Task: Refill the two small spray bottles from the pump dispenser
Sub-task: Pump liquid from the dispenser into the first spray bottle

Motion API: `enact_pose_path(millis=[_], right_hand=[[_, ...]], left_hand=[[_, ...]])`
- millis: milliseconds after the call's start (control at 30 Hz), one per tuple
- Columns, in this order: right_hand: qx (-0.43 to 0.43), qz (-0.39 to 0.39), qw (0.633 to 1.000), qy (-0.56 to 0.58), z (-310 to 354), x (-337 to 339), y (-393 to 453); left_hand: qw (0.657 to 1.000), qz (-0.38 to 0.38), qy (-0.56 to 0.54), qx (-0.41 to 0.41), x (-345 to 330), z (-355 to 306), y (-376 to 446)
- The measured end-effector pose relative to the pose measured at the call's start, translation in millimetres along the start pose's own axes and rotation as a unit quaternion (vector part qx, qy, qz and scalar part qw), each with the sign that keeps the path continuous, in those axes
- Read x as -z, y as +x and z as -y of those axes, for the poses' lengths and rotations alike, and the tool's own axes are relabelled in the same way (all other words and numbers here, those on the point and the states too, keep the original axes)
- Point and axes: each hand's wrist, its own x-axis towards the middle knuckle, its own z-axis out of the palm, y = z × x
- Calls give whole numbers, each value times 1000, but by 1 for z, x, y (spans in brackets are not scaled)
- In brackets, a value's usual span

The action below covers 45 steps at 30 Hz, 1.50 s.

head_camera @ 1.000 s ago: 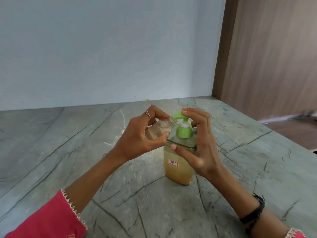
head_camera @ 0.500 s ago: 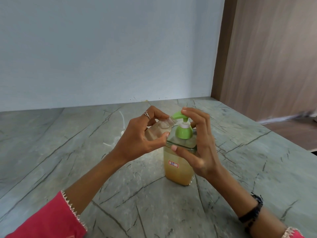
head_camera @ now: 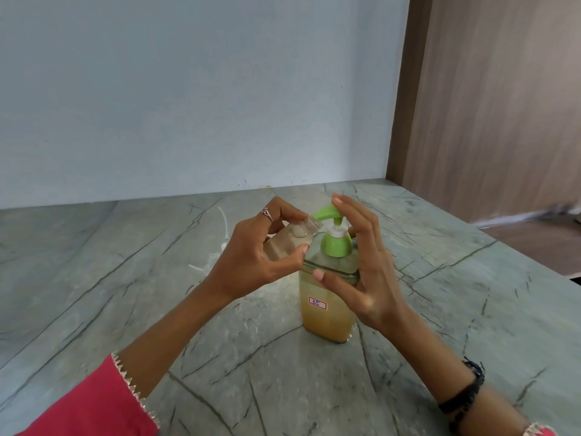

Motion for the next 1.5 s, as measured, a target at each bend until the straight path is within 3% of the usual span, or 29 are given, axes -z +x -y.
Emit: enact_pose_path(millis=[900,1233,1500], right_hand=[[0,18,1000,-4,0,2,2],[-16,-20,1000,0,3,-1,5],[2,4,1000,-23,-2,1,2]], left_hand=[[1000,-17,0,-14,-3,1,-2],[1000,-8,8,-13,-4,2,-2],[1000,-15,1,-15,-3,1,-1]])
